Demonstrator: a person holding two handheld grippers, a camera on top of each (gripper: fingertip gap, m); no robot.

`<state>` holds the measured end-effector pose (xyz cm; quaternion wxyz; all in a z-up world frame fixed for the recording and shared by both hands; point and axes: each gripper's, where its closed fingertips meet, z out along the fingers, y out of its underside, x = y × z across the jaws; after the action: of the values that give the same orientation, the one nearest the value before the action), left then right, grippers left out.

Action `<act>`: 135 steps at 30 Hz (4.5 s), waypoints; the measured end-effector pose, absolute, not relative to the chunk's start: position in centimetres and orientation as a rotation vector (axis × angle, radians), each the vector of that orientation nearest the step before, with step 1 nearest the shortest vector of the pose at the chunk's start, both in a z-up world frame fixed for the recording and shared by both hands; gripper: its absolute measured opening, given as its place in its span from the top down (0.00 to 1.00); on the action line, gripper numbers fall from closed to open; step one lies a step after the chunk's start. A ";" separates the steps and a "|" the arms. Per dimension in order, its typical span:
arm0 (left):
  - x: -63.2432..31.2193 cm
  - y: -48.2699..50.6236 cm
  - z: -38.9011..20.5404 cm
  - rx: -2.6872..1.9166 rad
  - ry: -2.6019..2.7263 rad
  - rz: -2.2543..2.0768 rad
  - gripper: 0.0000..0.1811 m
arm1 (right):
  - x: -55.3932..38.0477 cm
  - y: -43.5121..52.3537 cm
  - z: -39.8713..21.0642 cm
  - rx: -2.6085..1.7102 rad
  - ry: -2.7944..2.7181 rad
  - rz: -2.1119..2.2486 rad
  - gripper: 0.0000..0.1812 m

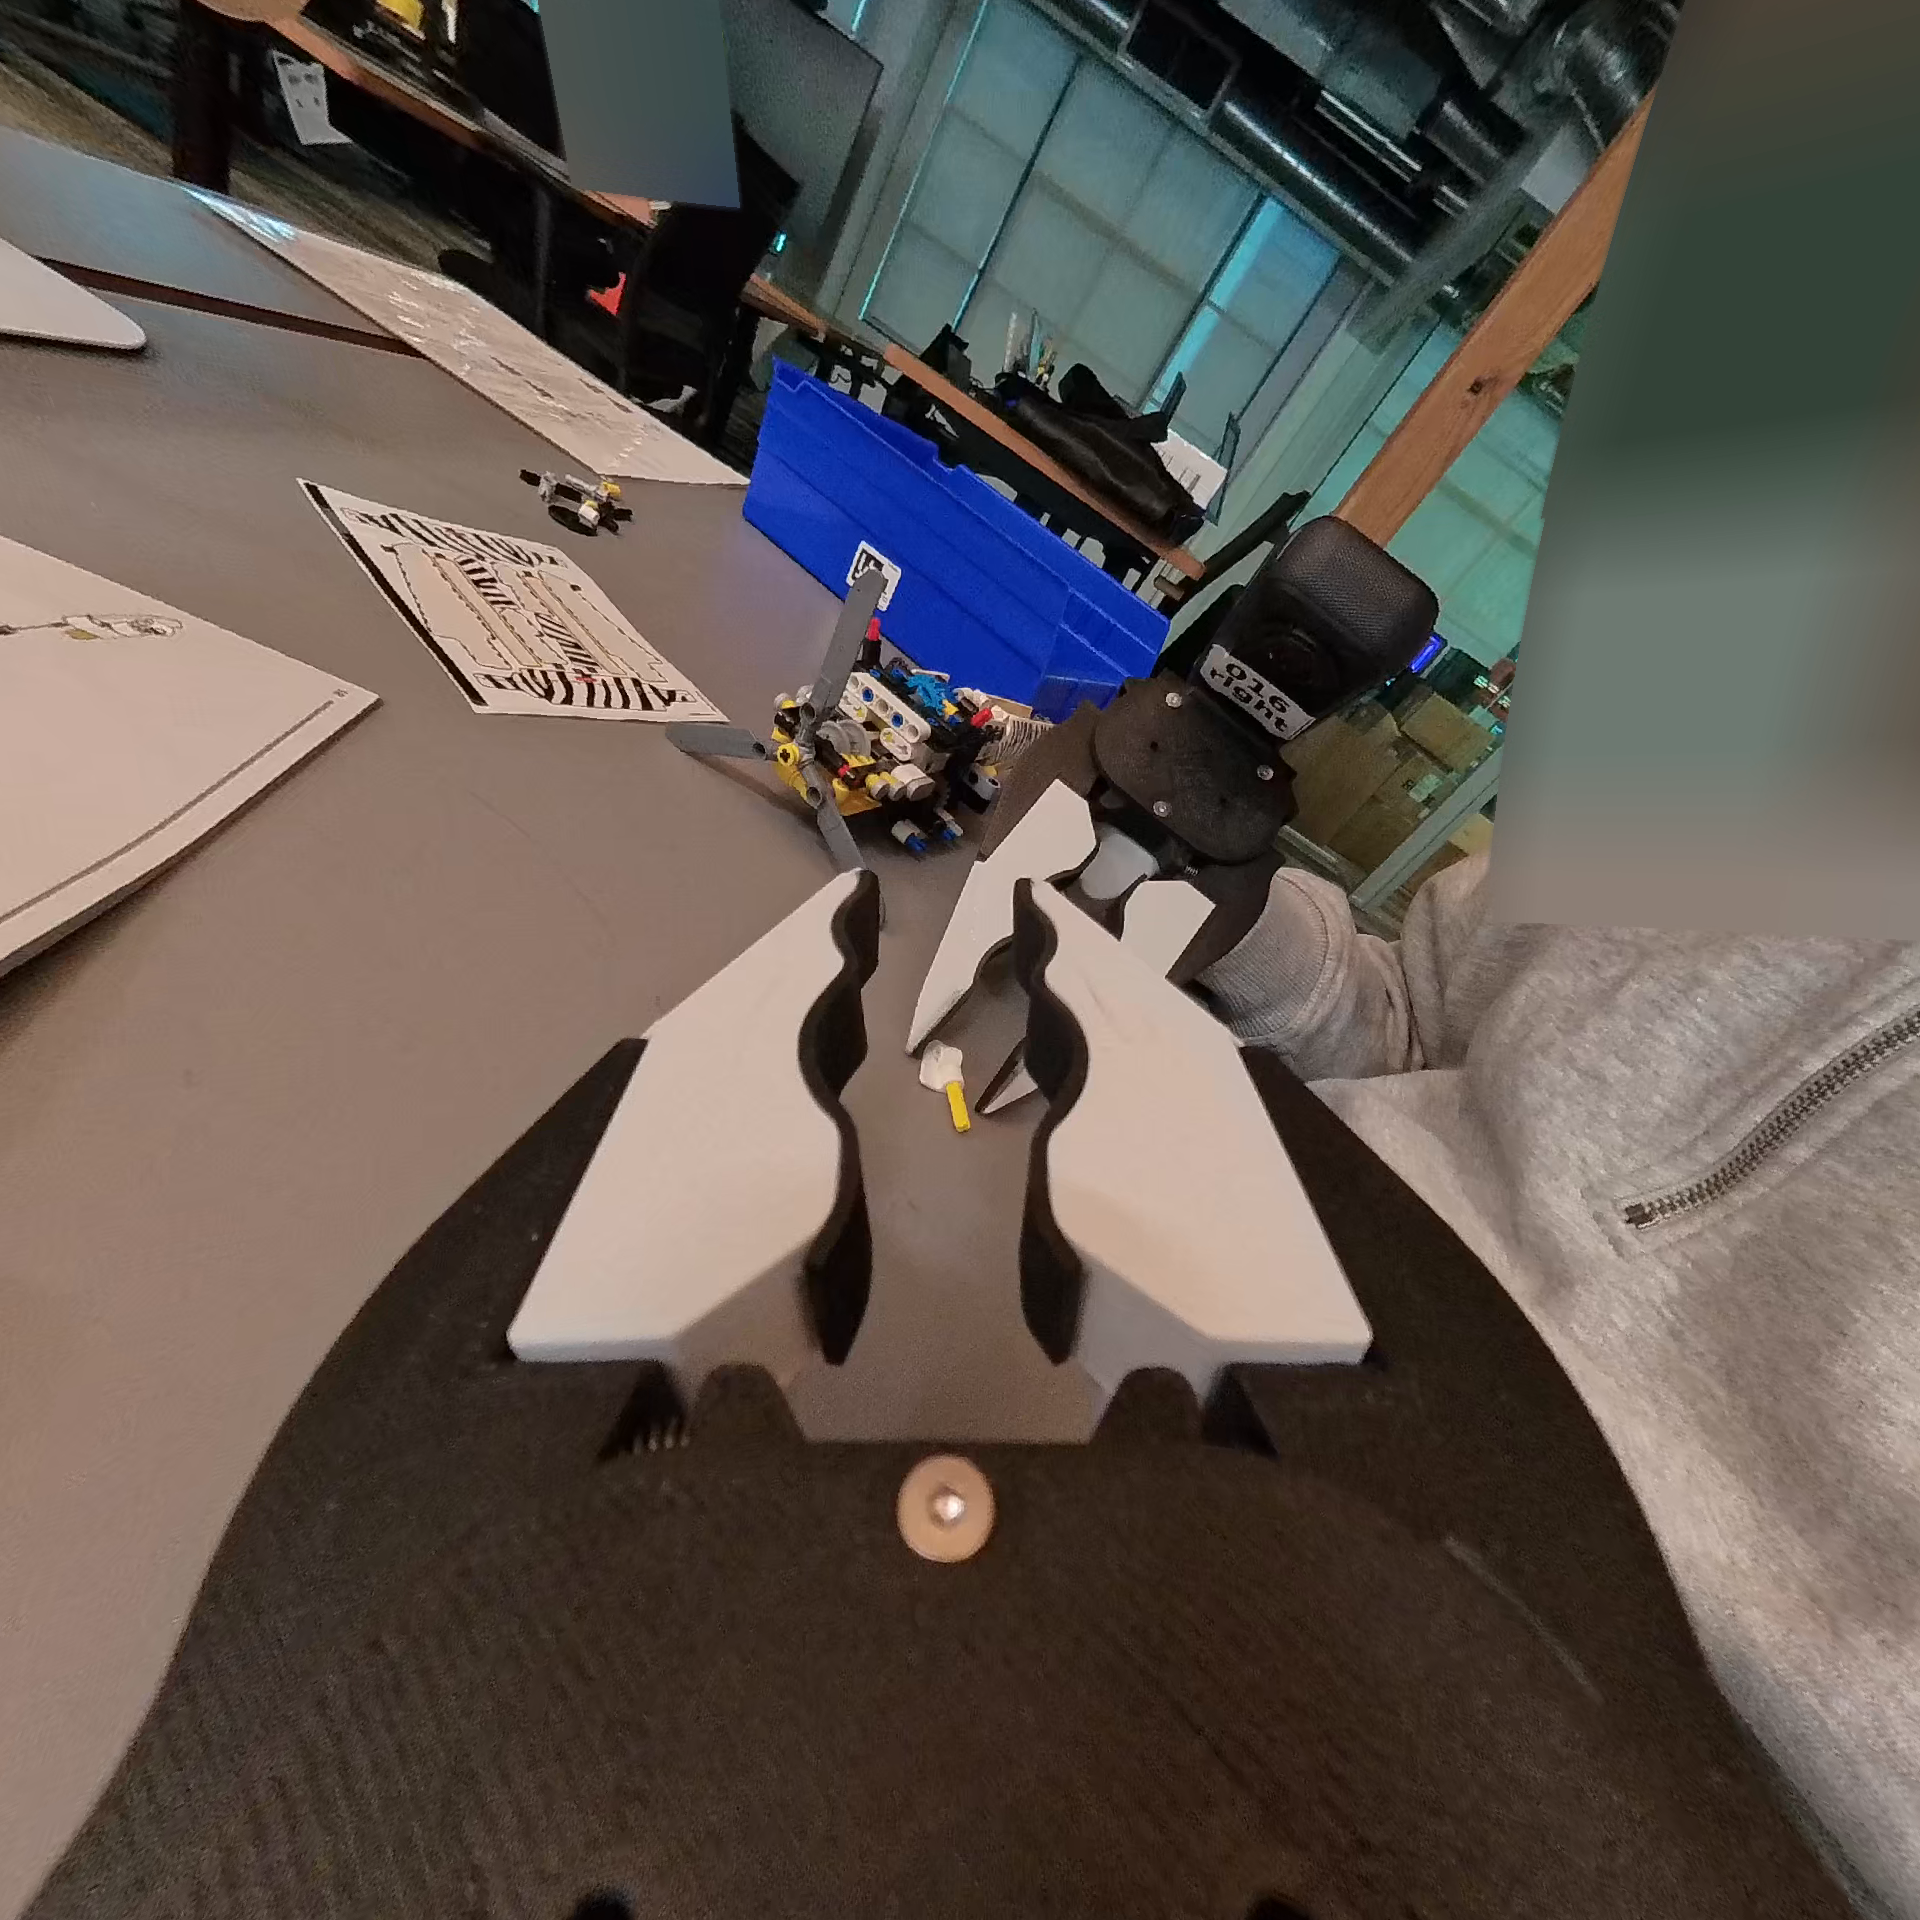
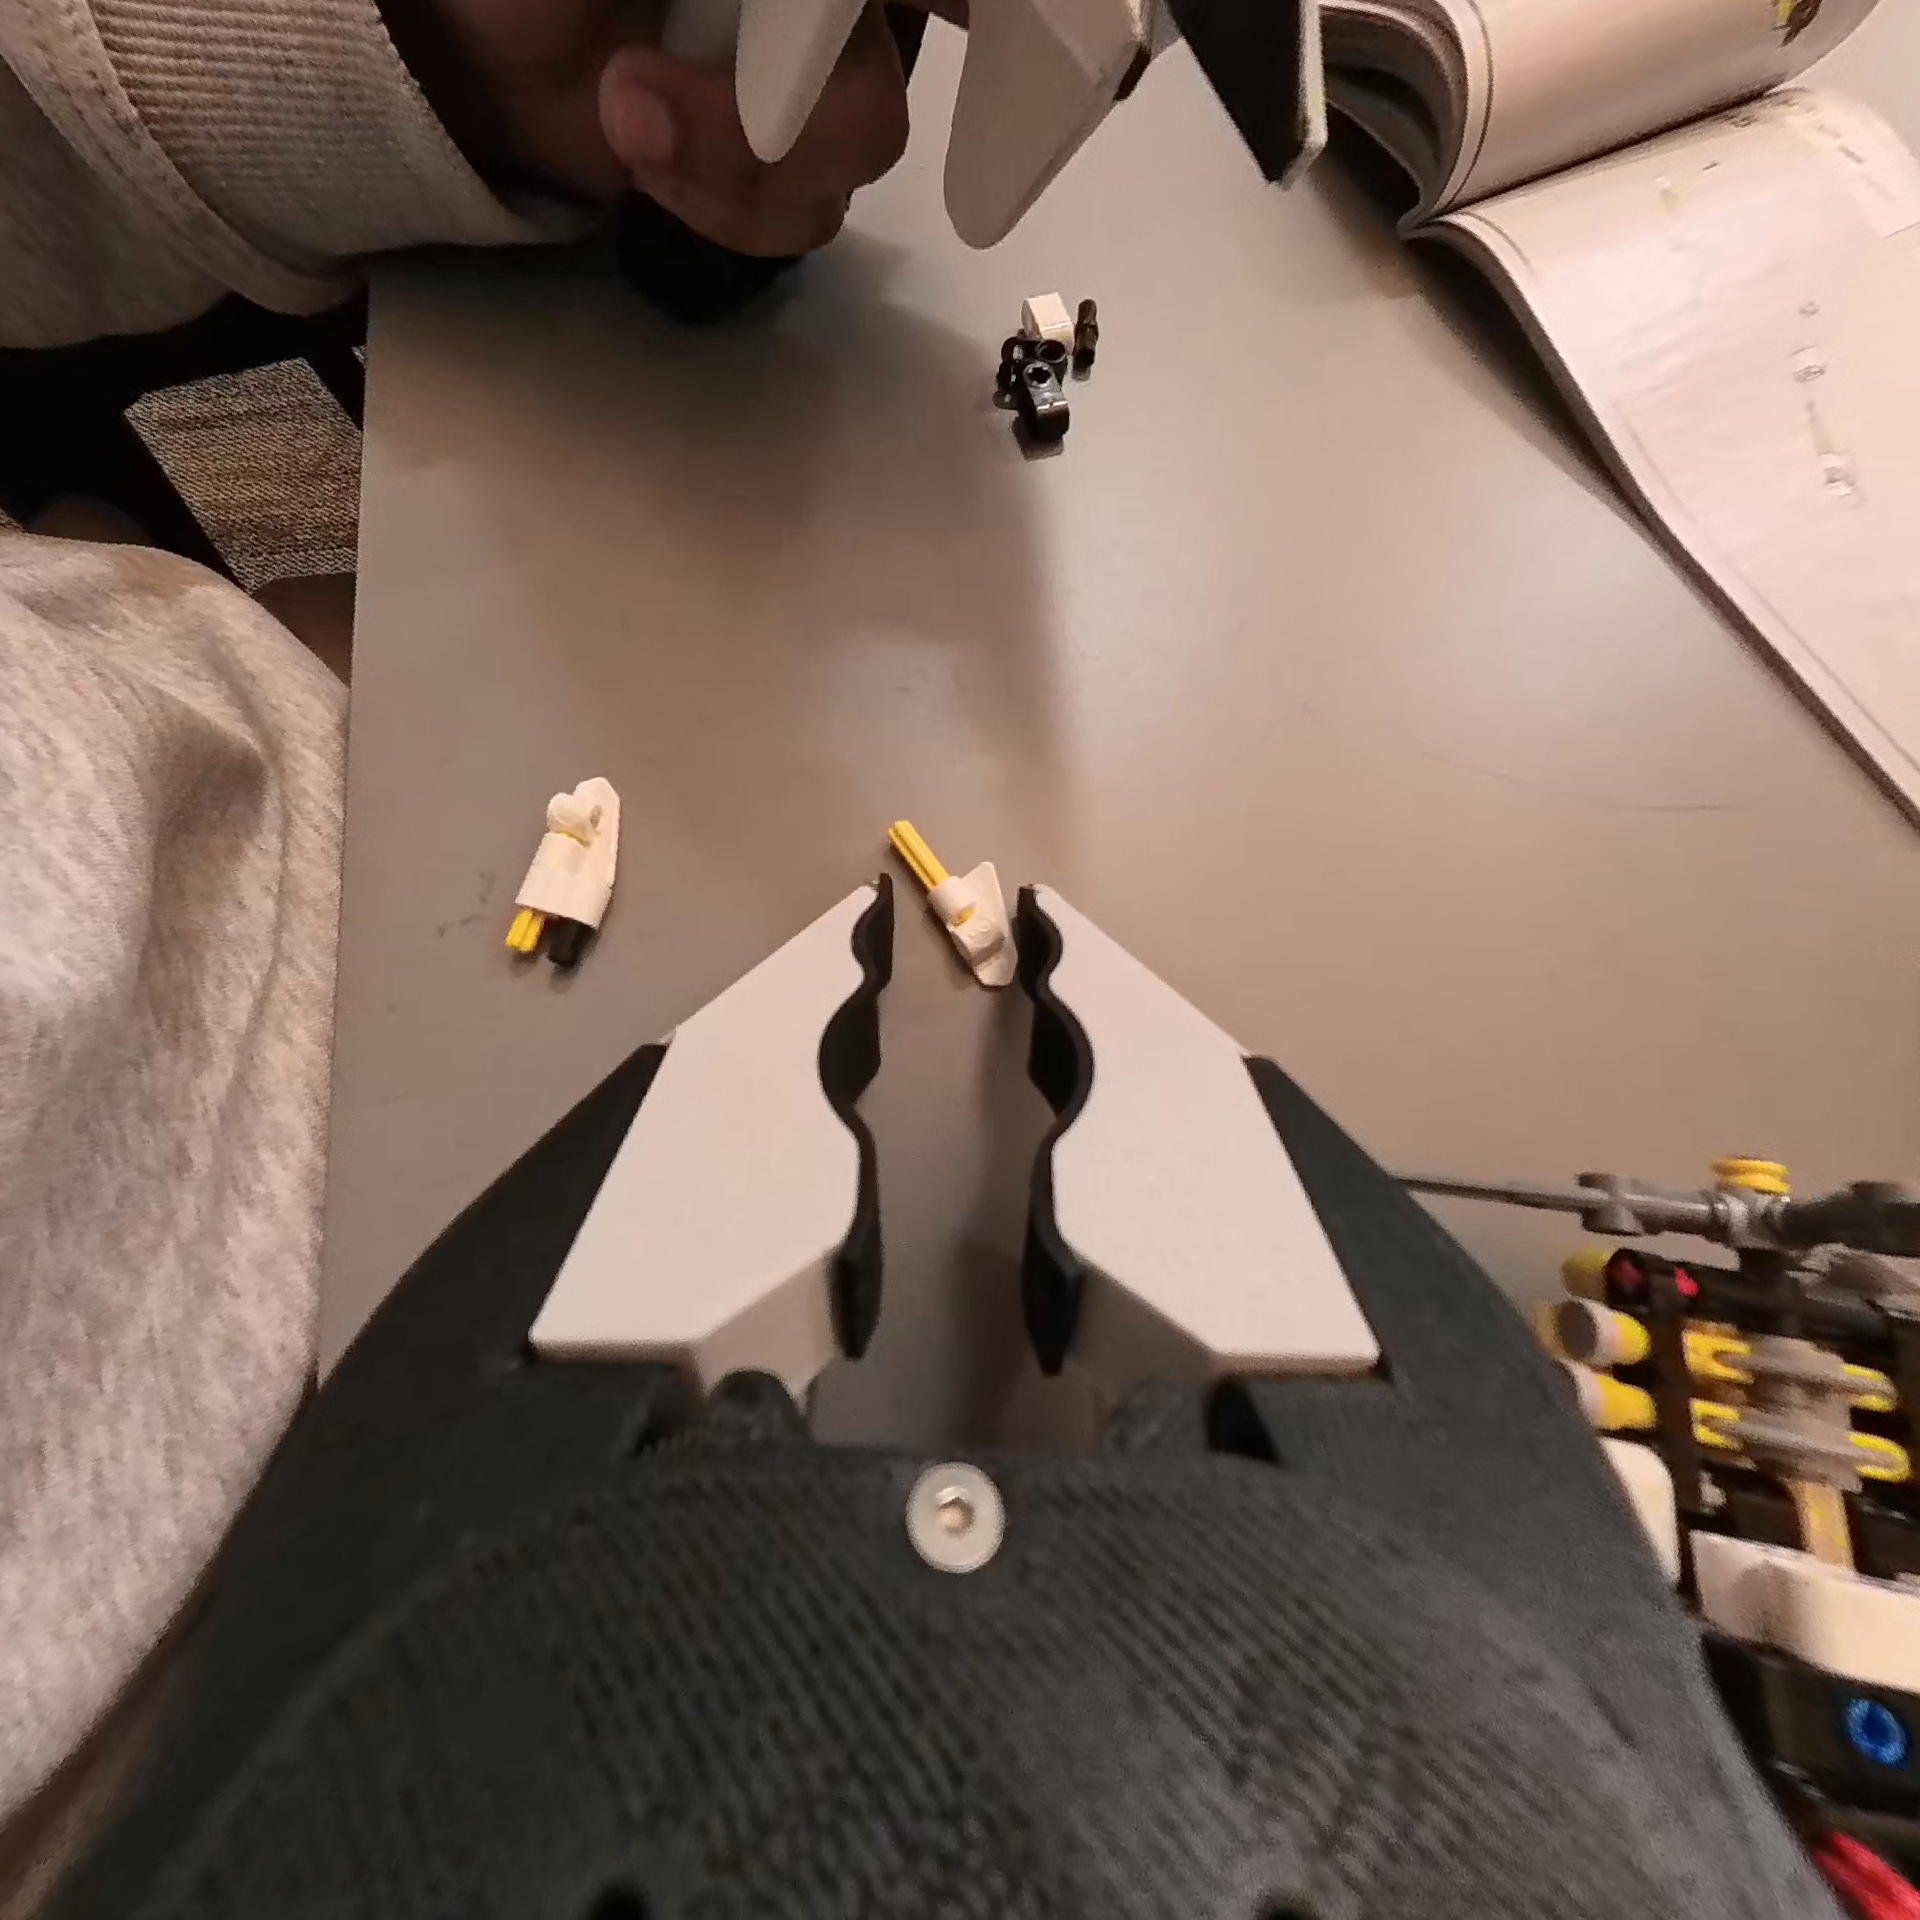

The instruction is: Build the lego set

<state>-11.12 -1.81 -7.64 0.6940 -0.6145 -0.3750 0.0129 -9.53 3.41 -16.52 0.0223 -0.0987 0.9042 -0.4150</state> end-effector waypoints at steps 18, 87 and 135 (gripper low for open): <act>-11.2 -1.8 -7.6 -1.365 -0.837 0.014 0.87 | -9.4 3.4 -16.5 -0.311 2.795 -1.281 0.89; -4.0 -2.0 -15.5 -2.042 -1.056 0.277 0.85 | -8.6 3.6 -16.5 -0.442 2.827 -1.318 0.97; -5.2 2.1 -16.6 -2.087 -0.916 -0.035 0.93 | -6.8 3.5 -16.7 -0.418 2.678 -1.206 0.96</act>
<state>-5.23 2.14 -16.55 0.4180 -0.8318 -0.3650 -0.0139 -6.82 3.51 -16.66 0.0874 -0.1403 0.8992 -0.4051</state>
